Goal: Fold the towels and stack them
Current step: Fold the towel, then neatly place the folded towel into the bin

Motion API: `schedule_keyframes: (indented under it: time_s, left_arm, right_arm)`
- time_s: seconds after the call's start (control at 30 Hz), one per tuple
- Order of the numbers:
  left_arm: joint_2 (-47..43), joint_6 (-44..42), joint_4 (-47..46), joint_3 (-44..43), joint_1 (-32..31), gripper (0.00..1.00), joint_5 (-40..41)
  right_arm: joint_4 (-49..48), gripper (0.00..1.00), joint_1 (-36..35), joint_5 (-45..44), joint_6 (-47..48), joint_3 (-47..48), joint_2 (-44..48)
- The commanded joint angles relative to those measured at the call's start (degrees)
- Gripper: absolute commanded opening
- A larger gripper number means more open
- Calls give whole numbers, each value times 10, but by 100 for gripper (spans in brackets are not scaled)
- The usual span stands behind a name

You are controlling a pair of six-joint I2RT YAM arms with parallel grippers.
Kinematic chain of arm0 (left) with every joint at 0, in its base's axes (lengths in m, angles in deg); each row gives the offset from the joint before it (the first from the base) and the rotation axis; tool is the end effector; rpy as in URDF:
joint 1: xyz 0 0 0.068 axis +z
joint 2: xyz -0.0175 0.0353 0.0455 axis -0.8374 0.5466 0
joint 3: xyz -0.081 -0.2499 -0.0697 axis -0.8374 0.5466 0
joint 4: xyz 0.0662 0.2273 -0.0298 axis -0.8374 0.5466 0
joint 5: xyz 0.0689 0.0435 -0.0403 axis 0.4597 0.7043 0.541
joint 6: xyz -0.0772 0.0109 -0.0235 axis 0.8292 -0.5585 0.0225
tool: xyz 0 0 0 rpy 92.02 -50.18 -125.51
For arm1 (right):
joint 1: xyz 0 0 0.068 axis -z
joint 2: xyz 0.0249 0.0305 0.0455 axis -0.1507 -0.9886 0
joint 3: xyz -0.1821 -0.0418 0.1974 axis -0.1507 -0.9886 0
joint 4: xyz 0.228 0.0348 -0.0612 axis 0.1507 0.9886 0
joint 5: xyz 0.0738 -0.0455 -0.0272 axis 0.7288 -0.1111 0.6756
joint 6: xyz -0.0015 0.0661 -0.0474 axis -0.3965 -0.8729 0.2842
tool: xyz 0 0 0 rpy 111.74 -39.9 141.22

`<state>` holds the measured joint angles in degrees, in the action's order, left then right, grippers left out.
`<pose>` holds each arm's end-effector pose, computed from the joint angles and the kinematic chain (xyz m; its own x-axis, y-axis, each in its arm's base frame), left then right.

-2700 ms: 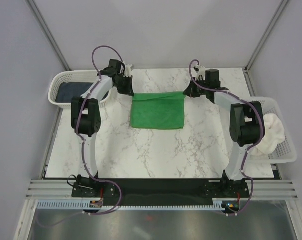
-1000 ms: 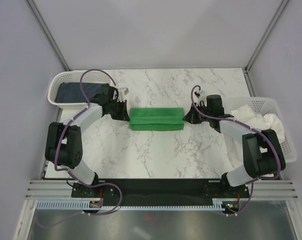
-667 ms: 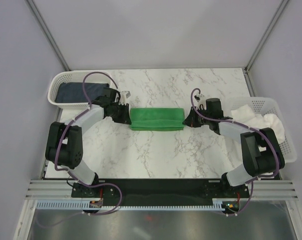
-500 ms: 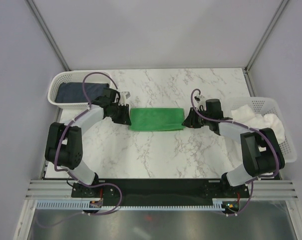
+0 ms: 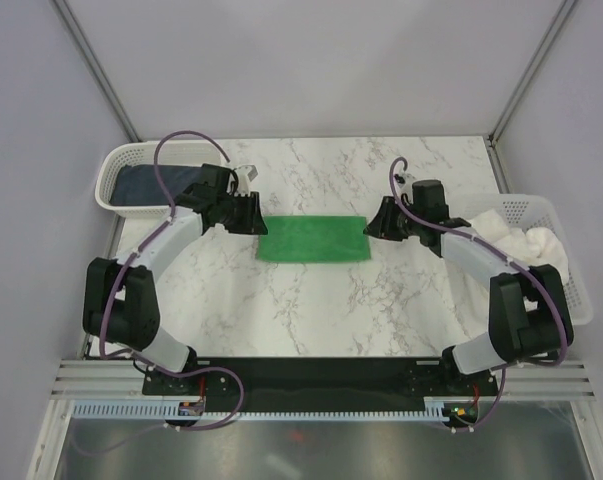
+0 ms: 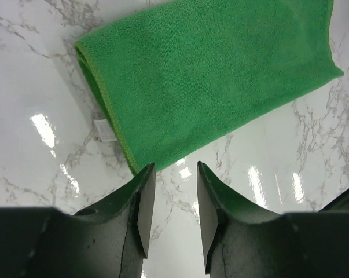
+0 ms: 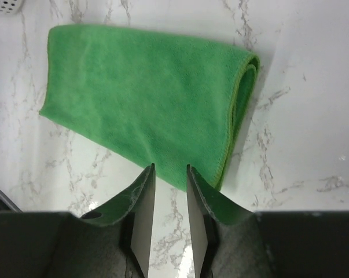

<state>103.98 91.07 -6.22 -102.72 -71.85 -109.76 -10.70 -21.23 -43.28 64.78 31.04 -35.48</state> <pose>0.3073 -0.1087 0.2310 -0.8208 0.0836 -0.5650 0.3431 0.8630 -0.3708 0.2983 0.0960 0.2058 -0.7831 0.1762 -0.5964 -0.2203 0.8183 0.5310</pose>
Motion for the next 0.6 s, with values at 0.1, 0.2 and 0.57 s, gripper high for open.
schedule_keyframes:
  time_s: [0.1,0.2,0.57]
  left_arm:
    - [78,79,-51,14,-5,41,-2]
    - [76,86,-51,26,-4,43,29]
    - [115,88,-27,-40,30,59,39]
  right_arm:
    - [-56,33,-4,40,-61,-15,-88]
    - [-86,33,-4,34,-56,-38,-110]
    - [-45,31,-3,15,-31,-20,-84]
